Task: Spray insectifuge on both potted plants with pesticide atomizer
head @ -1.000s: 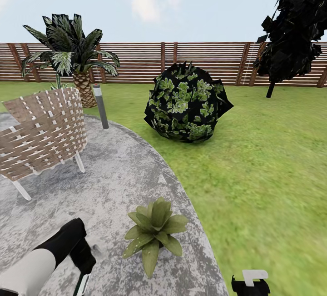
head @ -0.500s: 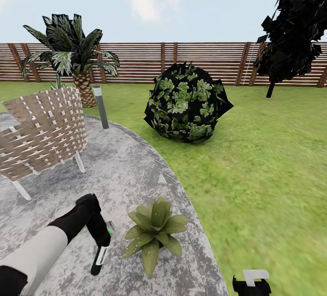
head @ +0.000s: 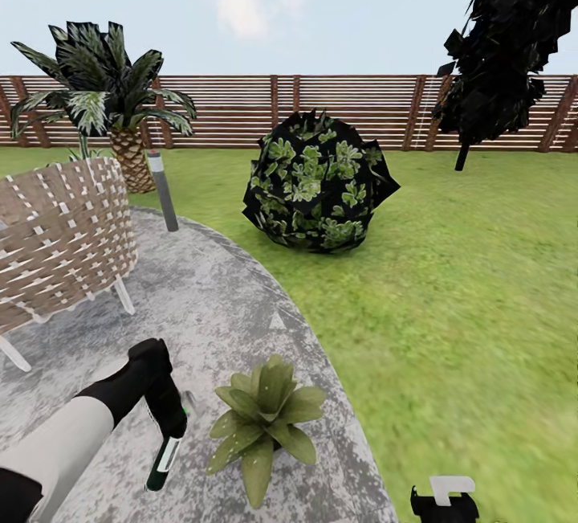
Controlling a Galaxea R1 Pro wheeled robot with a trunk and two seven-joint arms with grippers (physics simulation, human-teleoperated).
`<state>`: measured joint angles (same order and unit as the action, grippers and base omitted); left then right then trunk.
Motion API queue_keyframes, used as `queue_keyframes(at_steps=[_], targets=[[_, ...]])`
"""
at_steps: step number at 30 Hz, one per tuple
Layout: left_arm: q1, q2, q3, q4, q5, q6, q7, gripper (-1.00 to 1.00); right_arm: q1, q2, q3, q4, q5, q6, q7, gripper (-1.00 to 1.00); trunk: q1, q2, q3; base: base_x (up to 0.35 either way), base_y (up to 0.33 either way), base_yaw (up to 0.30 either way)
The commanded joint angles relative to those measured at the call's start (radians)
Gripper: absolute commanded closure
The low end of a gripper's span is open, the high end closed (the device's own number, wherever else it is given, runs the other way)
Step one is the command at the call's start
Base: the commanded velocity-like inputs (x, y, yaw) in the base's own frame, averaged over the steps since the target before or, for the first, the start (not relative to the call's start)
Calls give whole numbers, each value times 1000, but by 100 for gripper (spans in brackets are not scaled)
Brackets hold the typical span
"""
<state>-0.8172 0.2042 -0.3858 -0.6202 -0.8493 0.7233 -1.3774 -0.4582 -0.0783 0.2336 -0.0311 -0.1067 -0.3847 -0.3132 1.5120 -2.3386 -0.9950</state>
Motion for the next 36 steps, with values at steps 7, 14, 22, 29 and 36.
queue_keyframes(at_steps=[7,14,22,29,36], targets=[[-97,-3,-4,-25,-157,12,-170,100,0,-1,9,0,-10,-3,-1,-100,0,0,-1,1,0,-5],[-104,2,-6,-23,-232,11,-193,100,0,-1,9,1,-10,-3,-1,-100,0,0,-1,0,0,0],[-100,0,0,-15,-232,11,-193,100,0,-1,9,1,-10,-3,-1,-100,0,0,-1,201,0,0],[-54,-3,1,-11,-233,9,-193,100,0,0,9,1,-10,-3,-1,-100,0,0,-1,35,0,0],[14,3,10,-13,-231,5,-121,100,0,0,9,2,-10,-3,-1,-100,0,0,-1,0,0,0]])
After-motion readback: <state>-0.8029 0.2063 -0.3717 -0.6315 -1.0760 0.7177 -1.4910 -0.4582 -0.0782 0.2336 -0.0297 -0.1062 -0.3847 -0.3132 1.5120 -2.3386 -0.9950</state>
